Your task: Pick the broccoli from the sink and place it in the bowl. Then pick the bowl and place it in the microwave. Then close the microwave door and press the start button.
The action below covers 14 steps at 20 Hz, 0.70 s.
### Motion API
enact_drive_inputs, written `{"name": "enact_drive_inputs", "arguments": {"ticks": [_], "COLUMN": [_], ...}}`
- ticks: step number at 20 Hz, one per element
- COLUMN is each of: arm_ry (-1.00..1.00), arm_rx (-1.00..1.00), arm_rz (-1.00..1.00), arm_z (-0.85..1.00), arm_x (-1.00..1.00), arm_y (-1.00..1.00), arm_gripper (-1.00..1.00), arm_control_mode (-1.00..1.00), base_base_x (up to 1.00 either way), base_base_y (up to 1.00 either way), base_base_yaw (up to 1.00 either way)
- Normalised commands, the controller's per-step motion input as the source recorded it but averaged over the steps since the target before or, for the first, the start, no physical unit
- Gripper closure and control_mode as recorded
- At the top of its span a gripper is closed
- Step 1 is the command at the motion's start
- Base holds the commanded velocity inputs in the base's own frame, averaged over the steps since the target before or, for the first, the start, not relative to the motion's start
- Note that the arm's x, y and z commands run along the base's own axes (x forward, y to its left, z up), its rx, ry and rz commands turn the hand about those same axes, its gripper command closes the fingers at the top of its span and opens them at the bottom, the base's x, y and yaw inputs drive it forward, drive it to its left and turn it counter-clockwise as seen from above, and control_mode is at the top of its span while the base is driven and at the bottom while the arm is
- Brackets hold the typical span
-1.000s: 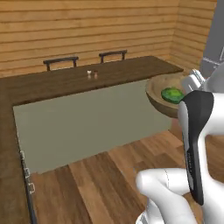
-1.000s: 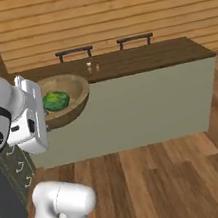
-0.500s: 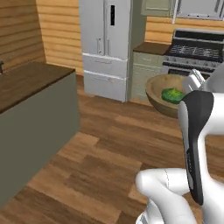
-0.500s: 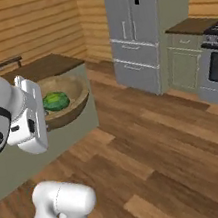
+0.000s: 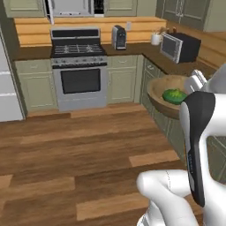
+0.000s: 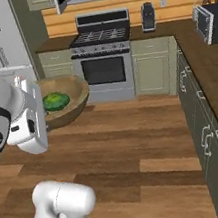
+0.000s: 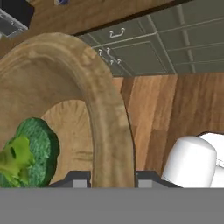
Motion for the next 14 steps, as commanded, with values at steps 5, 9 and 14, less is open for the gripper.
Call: {"name": "enact_drive_inputs", "arguments": {"ticks": [5,9,14], "arm_ry": [0.0,0.0,0.0], "arm_rx": [0.0,0.0,0.0], "arm_rz": [0.0,0.0,0.0], "arm_z": [0.0,0.0,0.0], "arm_x": [0.0,0.0,0.0], "arm_y": [0.0,0.0,0.0], "arm_gripper": [1.0,1.0,1.0], "arm_control_mode": [1.0,1.0,1.0], "base_base_x": [0.71,1.0,1.0], "base_base_y": [0.48,0.52,0.16], "base_base_yaw": [-0.56,0.17,0.45]}}
